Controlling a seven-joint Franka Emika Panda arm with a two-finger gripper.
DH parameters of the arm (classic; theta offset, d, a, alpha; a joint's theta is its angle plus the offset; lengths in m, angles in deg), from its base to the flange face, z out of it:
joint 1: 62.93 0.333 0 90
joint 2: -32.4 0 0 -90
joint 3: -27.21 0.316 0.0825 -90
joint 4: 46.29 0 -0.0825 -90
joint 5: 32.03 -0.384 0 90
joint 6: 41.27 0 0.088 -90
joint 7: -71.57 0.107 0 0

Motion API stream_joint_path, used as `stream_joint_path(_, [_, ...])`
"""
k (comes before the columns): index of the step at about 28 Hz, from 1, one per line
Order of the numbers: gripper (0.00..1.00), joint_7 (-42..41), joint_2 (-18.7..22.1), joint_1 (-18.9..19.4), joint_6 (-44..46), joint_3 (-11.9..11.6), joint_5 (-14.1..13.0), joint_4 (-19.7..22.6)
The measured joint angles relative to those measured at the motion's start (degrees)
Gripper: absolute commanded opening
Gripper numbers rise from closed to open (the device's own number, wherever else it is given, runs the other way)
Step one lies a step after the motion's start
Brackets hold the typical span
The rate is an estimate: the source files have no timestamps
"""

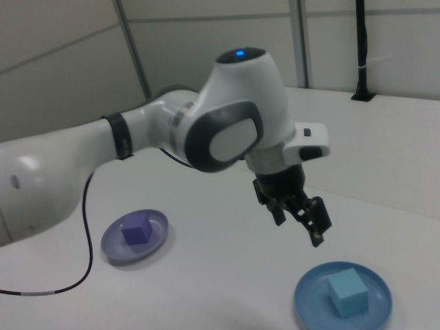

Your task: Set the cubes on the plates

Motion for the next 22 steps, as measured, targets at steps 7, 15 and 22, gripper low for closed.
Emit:
stream_joint_path(7, [1.0, 8.76, 1.3, 3.52, 5.98, 0.12, 2.95, 0.26])
stream_joint_path(15, [1.0, 12.48, 3.17, 8.34, 9.51, 0.5, 1.86, 0.63])
stream_joint_path(22, [1.0, 12.48, 9.29, 12.18, 10.77, 0.59, 0.91, 4.89])
